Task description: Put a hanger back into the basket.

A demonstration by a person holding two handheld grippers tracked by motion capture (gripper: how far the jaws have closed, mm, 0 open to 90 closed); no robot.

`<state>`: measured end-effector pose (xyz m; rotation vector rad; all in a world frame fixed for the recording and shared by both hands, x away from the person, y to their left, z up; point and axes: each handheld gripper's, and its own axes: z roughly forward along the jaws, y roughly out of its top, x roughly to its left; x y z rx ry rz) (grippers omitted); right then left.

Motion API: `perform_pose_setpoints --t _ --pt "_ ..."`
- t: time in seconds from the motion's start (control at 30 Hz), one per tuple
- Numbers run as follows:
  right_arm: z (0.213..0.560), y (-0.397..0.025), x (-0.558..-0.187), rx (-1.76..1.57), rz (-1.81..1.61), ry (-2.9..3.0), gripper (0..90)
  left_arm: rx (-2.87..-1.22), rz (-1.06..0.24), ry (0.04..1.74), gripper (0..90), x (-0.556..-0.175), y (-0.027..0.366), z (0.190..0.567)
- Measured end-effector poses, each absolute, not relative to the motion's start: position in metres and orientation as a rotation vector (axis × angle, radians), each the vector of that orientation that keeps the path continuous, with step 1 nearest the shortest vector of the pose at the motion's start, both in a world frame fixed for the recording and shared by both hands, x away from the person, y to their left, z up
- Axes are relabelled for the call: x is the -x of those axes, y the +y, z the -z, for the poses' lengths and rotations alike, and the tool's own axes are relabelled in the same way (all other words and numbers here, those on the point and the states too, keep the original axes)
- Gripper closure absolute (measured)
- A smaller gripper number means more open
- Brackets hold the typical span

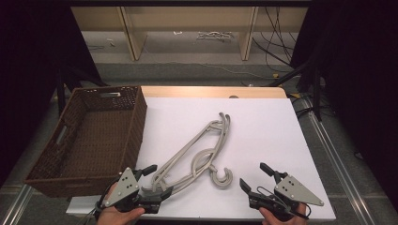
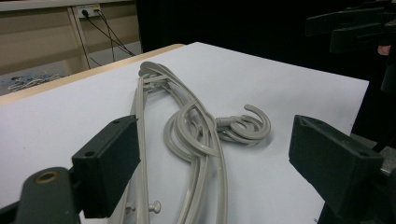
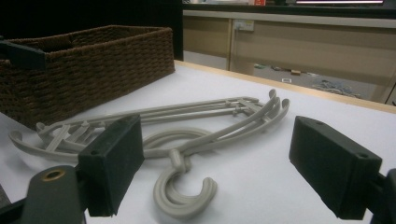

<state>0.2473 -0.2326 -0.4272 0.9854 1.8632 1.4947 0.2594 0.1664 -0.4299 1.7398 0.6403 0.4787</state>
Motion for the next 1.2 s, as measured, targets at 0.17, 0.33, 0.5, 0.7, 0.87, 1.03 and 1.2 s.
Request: perform_pose_setpoints --t 0.17,0.33,0.5,0.7,0.87,1.03,1.2 --pt "0.427 -0.233 -0.247 -0.990 -1.494 1.877 18.8 -1.748 -0.477 0.637 16.0 -0.260 0.165 0.430" --pt "0.427 -0.234 -0.247 -0.990 -1.491 1.866 18.8 -1.744 -0.446 0.615 15.8 -0.259 0.162 0.430" --pt "0.427 -0.234 -0.247 -0.989 -1.488 1.866 18.8 -1.746 -0.450 0.613 15.9 -0.259 0.159 0.427" --pt "0.427 -0.235 -0.246 -0.990 -1.489 1.857 18.8 -1.759 -0.445 0.601 16.0 -0.260 0.155 0.426" --pt "0.427 -0.236 -0.245 -0.996 -1.480 1.853 18.9 -1.818 -0.422 0.586 19.6 -0.265 0.146 0.430" --pt "0.428 -0.236 -0.247 -1.002 -1.505 1.834 18.9 -1.861 -0.444 0.592 20.4 -0.272 0.134 0.430" --pt "0.427 -0.238 -0.246 -1.013 -1.471 1.858 18.9 -1.979 -0.472 0.570 23.1 -0.284 0.113 0.436"
